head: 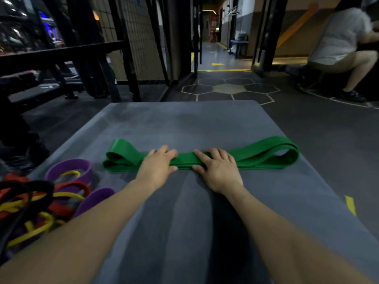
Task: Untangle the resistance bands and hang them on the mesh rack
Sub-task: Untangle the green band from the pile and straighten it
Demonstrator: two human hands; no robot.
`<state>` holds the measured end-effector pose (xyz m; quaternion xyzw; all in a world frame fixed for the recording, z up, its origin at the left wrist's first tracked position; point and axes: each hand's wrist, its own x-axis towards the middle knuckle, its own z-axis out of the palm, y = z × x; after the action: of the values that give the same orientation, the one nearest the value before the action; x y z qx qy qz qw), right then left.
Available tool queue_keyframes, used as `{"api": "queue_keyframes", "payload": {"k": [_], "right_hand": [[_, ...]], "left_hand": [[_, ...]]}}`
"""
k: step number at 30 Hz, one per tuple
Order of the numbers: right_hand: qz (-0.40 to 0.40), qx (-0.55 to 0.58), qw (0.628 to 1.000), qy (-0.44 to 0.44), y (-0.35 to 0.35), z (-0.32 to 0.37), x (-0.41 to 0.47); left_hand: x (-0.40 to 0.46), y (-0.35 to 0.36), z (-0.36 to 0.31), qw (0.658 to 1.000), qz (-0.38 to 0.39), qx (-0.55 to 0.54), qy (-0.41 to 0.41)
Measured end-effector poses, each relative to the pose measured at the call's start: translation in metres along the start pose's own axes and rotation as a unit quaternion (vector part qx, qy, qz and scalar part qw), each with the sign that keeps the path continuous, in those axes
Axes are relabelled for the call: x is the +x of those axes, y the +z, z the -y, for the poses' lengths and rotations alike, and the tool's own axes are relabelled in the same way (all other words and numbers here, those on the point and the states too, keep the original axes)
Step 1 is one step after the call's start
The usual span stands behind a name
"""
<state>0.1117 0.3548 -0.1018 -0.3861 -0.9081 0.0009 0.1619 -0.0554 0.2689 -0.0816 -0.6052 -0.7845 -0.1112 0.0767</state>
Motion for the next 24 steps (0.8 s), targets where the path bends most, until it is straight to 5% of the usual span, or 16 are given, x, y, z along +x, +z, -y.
{"api": "queue_keyframes", "payload": {"k": [3,5,9,13,21,24], "right_hand": [[-0.032,0.100,0.994,0.000,-0.007,-0.003,-0.002],[-0.152,0.145,0.977,0.022,-0.019,-0.017,-0.008],[-0.300,0.075,0.924,0.226,-0.050,-0.059,-0.036],[-0.265,0.097,0.889,0.361,-0.065,-0.097,-0.045],[-0.192,0.078,0.942,0.266,-0.056,-0.140,-0.046],[-0.168,0.157,0.943,0.238,-0.061,-0.150,-0.043]], "left_hand": [[-0.004,0.005,-0.001,1.000,-0.029,-0.003,0.004],[-0.003,0.006,-0.001,0.999,-0.031,-0.009,-0.002],[0.001,0.004,-0.001,1.000,-0.009,-0.010,-0.012],[-0.001,0.007,0.001,1.000,-0.012,-0.019,-0.008],[-0.008,0.013,0.003,0.997,-0.068,-0.038,0.010],[-0.007,0.009,0.001,0.998,-0.058,-0.032,-0.001]]}}
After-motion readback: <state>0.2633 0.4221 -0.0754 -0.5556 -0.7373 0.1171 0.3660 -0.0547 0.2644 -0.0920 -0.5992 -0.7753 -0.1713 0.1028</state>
